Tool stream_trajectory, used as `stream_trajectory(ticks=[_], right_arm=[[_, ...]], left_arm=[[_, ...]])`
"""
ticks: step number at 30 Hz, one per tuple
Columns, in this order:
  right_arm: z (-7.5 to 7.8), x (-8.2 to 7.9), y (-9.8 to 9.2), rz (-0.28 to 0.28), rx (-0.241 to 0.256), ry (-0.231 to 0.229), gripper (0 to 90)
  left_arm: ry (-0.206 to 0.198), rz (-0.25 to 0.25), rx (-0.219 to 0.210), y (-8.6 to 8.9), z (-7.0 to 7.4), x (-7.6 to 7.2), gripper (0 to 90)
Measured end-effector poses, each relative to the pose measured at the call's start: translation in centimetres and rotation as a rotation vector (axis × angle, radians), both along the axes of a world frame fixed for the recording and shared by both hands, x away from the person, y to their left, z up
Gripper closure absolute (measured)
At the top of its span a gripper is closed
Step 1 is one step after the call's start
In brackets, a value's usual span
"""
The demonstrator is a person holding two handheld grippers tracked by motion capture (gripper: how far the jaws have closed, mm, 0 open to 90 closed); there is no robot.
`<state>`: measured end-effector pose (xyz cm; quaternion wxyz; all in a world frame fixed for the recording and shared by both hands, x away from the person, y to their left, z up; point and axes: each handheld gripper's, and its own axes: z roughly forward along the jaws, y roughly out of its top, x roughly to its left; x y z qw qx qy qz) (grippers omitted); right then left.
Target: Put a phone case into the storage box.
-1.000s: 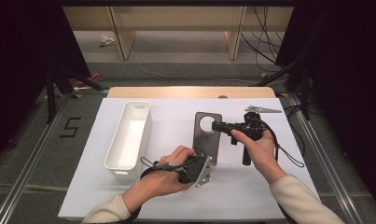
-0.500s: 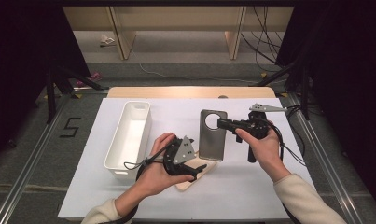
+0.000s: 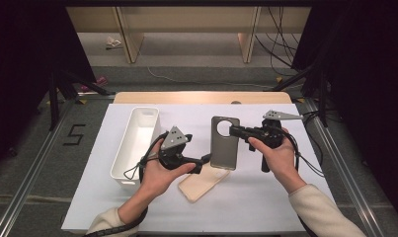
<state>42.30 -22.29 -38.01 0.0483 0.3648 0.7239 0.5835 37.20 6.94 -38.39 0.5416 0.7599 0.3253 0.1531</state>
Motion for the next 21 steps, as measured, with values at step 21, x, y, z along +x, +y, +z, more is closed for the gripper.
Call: stream_trajectory(ticks=[21], right_arm=[[0.0, -0.4, 0.9, 0.015, 0.002, -0.011, 80.9]], left_arm=[[0.029, 0.101, -0.113, -0.3, 3.0, 2.1, 38.7]])
